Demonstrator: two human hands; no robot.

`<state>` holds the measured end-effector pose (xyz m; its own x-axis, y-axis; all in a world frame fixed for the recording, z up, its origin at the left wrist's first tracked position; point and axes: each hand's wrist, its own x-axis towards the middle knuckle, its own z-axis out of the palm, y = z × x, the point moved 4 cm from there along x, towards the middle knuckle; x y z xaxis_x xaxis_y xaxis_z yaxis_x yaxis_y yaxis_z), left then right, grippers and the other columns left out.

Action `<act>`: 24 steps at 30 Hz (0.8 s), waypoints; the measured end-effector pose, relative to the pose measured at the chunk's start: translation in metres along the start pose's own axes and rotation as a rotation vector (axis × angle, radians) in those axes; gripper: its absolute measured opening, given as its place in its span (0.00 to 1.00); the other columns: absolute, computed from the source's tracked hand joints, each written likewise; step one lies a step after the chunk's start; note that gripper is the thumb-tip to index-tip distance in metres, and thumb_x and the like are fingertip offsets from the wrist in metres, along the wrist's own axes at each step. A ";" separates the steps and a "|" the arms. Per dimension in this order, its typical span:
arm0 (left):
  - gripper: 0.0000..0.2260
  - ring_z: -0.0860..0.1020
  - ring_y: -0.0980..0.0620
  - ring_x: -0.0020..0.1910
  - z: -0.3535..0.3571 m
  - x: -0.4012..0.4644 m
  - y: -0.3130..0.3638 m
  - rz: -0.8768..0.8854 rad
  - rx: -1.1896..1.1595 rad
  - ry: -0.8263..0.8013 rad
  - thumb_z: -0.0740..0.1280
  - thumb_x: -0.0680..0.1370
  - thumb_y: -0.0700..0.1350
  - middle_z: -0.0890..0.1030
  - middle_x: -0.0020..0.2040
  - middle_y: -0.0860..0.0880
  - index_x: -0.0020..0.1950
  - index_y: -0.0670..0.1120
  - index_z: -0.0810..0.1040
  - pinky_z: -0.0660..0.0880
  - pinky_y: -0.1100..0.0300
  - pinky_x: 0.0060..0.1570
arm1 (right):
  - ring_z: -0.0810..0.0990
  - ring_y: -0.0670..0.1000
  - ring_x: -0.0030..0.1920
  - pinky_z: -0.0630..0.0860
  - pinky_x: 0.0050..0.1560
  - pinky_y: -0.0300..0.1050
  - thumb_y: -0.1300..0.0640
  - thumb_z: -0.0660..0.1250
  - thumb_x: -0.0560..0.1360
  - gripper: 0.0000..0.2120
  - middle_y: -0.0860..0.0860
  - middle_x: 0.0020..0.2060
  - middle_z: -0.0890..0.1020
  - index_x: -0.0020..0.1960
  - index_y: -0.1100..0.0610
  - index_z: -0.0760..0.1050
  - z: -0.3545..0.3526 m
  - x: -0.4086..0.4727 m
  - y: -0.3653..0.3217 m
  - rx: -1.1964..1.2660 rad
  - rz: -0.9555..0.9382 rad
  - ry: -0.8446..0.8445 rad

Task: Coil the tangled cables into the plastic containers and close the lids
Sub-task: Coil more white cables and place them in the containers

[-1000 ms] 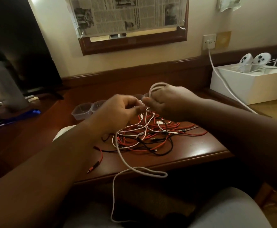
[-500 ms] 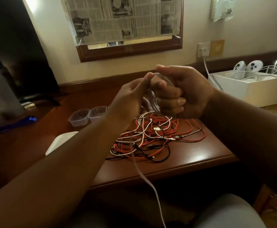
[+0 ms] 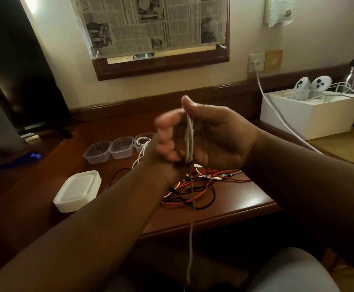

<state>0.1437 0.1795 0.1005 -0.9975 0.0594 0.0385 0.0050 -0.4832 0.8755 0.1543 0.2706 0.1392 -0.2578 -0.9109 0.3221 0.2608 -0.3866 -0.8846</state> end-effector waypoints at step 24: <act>0.15 0.72 0.51 0.27 -0.051 0.002 0.027 0.225 0.451 -0.158 0.78 0.65 0.55 0.77 0.34 0.46 0.42 0.47 0.81 0.66 0.56 0.31 | 0.59 0.47 0.17 0.52 0.22 0.39 0.34 0.49 0.77 0.32 0.49 0.18 0.66 0.28 0.58 0.69 -0.021 0.000 0.030 -0.101 0.342 0.103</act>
<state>0.1381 0.1224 0.0997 -0.9455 0.1457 0.2911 0.2824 -0.0776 0.9562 0.1424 0.2618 0.1060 -0.2659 -0.9636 -0.0287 0.2560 -0.0419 -0.9658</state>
